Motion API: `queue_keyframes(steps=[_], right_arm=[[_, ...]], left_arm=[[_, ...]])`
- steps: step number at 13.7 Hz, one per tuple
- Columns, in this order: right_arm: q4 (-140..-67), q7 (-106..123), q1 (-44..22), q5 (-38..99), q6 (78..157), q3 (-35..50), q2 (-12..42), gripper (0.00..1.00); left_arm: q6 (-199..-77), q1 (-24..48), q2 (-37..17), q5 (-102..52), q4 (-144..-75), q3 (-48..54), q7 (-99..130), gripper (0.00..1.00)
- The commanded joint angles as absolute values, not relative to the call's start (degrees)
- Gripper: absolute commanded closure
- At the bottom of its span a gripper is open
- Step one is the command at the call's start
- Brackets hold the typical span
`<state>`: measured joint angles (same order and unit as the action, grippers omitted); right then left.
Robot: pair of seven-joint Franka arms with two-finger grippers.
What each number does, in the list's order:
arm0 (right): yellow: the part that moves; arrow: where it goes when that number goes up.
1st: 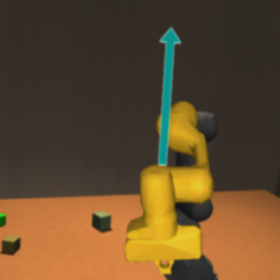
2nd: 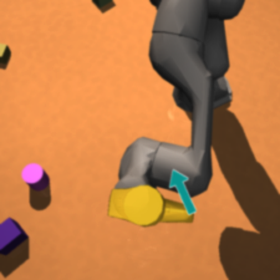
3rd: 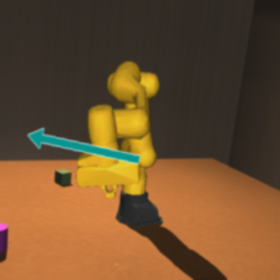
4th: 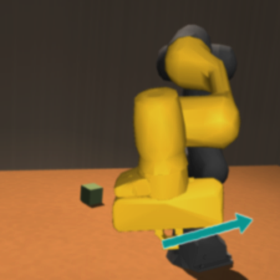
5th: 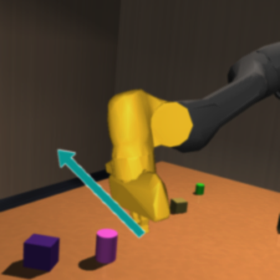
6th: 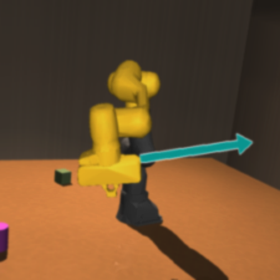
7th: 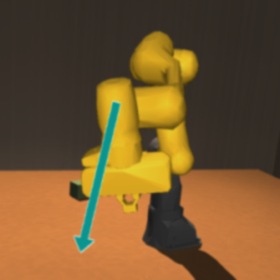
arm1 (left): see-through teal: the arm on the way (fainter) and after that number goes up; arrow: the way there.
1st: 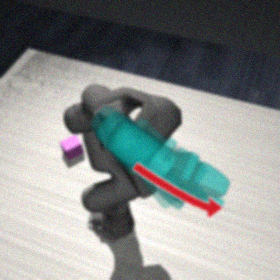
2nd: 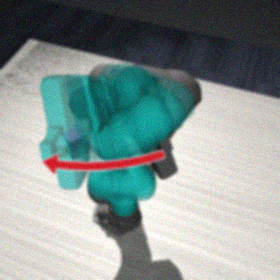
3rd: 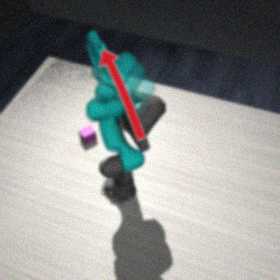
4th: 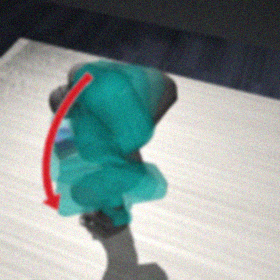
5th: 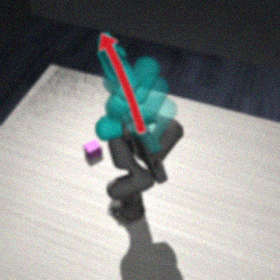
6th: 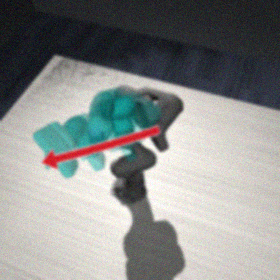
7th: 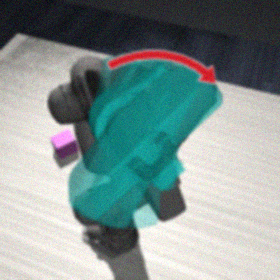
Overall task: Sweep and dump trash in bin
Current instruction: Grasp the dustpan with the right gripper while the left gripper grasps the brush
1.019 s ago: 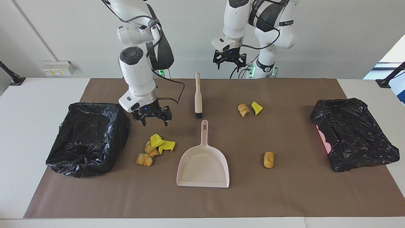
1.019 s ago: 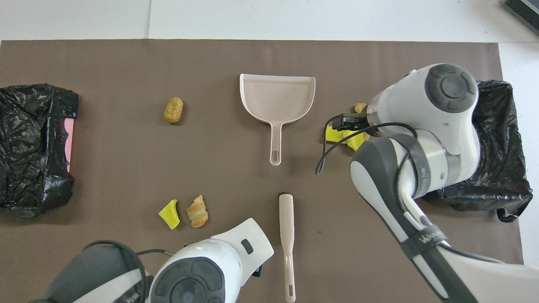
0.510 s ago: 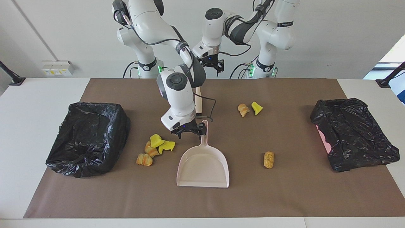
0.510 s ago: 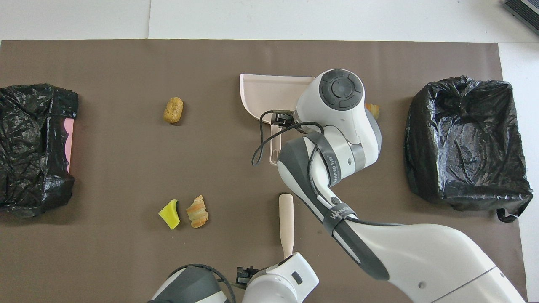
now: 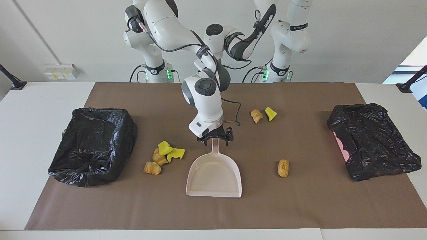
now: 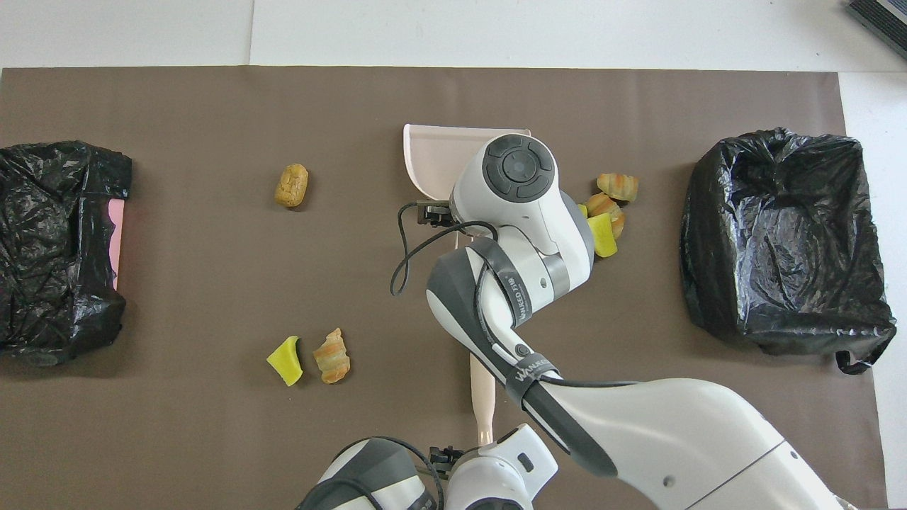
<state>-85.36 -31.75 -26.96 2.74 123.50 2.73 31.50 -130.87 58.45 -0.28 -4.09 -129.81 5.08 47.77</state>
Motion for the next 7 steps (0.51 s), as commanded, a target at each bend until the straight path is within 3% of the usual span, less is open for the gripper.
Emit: queue_keyframes(steps=[1,3,4,5,6,7], right_arm=[[-85.25,-29.63,-26.02,3.43,123.22,3.16,31.99,0.0],[-86.48,-29.09,-26.28,3.43,124.19,3.16,32.08,0.0],[-86.48,-29.09,-26.28,3.43,123.84,3.16,32.08,0.16],[-86.4,-29.09,-26.28,3.43,123.58,3.16,32.08,0.44],[-86.05,-29.09,-26.19,3.51,122.88,3.16,31.99,0.88],[-85.87,-28.83,-25.84,3.6,122.35,3.16,32.08,1.0]], left_arm=[[-131.66,60.21,-0.97,-4.48,-129.99,4.04,48.43,0.12],[-131.66,60.47,-1.58,-4.48,-130.08,3.96,48.6,0.16],[-131.66,60.47,-1.76,-4.48,-130.08,3.96,48.78,0.19],[-131.75,60.56,-2.37,-4.48,-130.17,4.04,48.78,0.23],[-131.66,60.47,-2.72,-4.48,-129.99,4.04,48.87,0.38],[-131.57,60.47,-2.72,-4.48,-129.82,3.96,48.87,0.59]])
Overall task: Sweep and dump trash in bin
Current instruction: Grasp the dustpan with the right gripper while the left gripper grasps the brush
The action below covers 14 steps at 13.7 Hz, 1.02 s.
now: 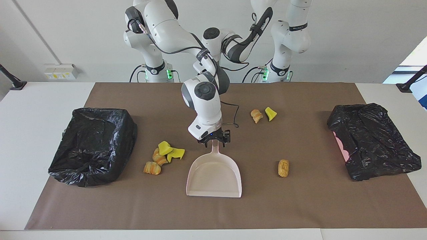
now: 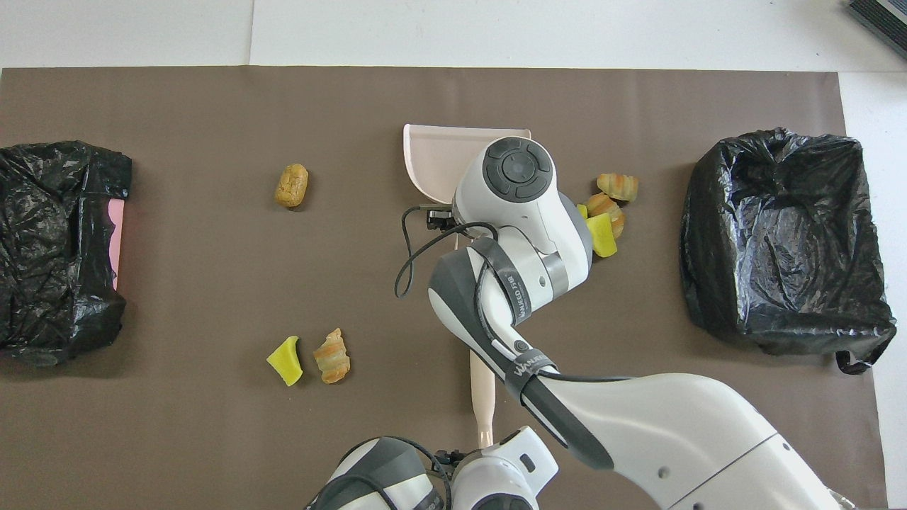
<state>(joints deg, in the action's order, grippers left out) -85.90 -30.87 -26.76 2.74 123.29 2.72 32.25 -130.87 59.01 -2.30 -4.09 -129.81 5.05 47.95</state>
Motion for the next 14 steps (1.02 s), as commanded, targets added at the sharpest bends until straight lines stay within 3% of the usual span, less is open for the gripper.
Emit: queue_keyframes(steps=[1,3,6,14], right_arm=[[-85.87,-28.92,-25.93,3.78,122.6,3.16,31.99,1.0],[-84.74,-27.78,-25.67,4.13,122.52,3.25,32.17,1.0],[-84.99,-13.5,-23.57,4.3,122.0,3.16,29.03,1.0],[-85.78,28.6,-15.3,4.04,94.87,3.08,17.67,1.0]], left_arm=[[-131.4,60.47,-2.72,-4.48,-129.73,3.87,49.39,0.73],[-130.61,59.77,-2.11,-4.48,-129.55,3.78,49.48,1.0],[-126.15,58.54,1.3,-4.39,-129.29,3.08,49.48,1.0],[-100.04,49.31,12.2,-0.45,-130.16,3.08,55.52,1.0]])
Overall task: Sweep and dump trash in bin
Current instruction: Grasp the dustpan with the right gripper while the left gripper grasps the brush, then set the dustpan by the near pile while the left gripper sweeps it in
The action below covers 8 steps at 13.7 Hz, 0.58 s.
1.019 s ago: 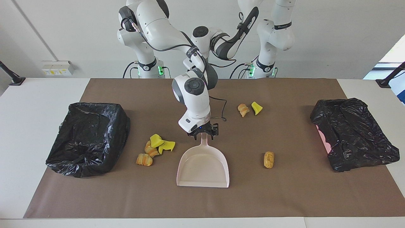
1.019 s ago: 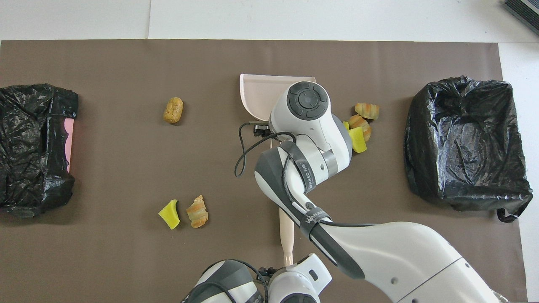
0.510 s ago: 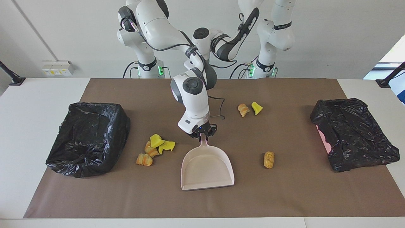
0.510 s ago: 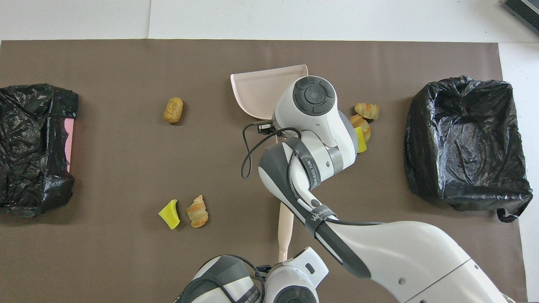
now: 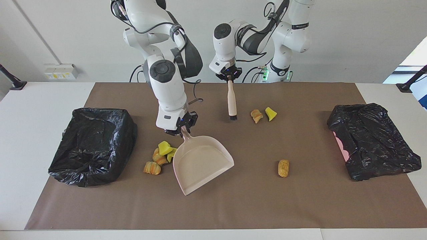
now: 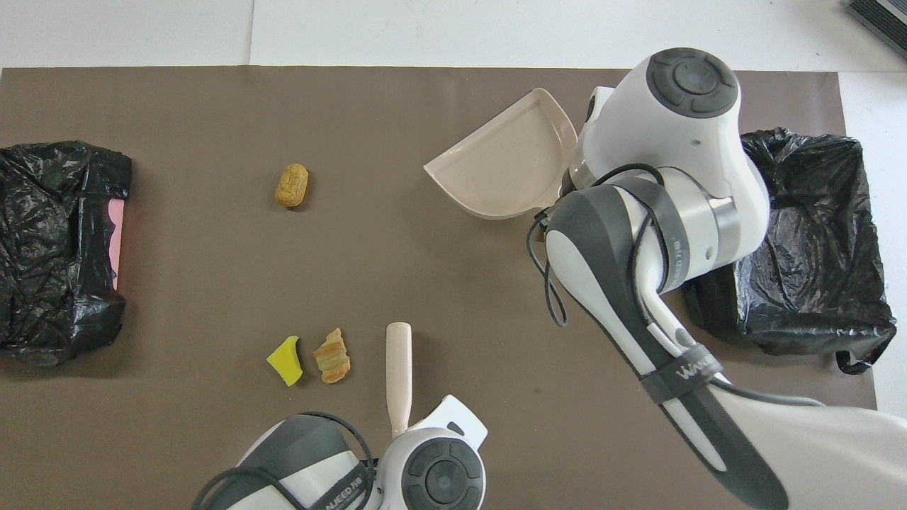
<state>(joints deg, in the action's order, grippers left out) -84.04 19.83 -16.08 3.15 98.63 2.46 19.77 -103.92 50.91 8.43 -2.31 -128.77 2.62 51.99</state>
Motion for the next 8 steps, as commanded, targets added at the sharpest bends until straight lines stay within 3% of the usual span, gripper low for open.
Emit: queue_keyframes(steps=[1,5,8], right_arm=[[-87.52,34.66,-14.77,4.04,93.44,3.08,16.8,1.0],[-98.42,45.68,-15.9,2.64,101.67,2.99,11.52,1.0],[-102.2,50.54,-18.7,0.71,106.77,3.08,11.69,1.0]], left_arm=[[-97.76,48.09,12.74,-0.44,-130.51,3.16,58.16,1.0],[-97.47,44.75,17.38,0.26,-137.87,3.16,62.93,1.0],[-97.73,39.92,20.91,0.35,-143.69,3.25,63.02,1.0]])
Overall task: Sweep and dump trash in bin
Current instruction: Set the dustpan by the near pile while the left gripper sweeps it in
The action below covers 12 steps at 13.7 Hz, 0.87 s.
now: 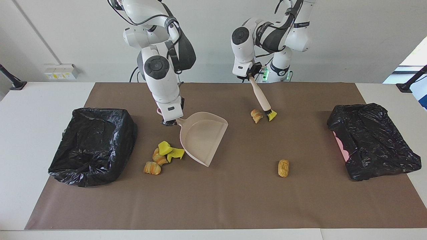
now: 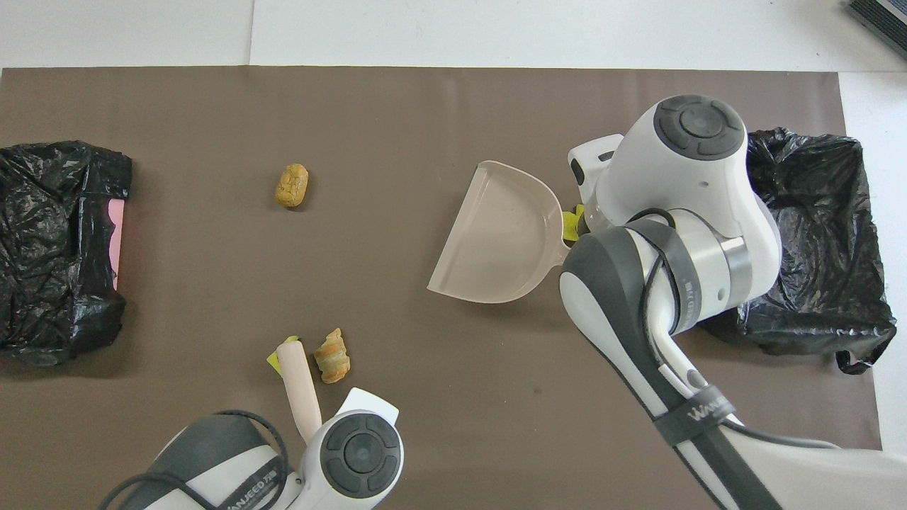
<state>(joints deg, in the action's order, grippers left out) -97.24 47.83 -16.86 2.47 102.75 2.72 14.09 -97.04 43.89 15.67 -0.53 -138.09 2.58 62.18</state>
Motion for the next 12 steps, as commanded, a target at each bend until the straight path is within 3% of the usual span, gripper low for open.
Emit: queue_keyframes(steps=[1,7,12], right_arm=[[-103.09,50.45,-20.03,-0.25,107.66,3.08,11.95,1.0],[-108.63,55.46,-25.13,-1.76,115.39,3.08,13.27,1.0],[-108.72,50.29,-28.03,-1.76,117.5,3.16,15.46,1.0]], left_arm=[[-97.73,39.38,21.88,0.44,-144.92,3.16,62.93,1.0],[-104.66,35.07,23.91,-0.43,-149.59,3.25,64.6,1.0],[-110.81,36.03,21.2,-9.04,-149.94,3.51,64.95,1.0]])
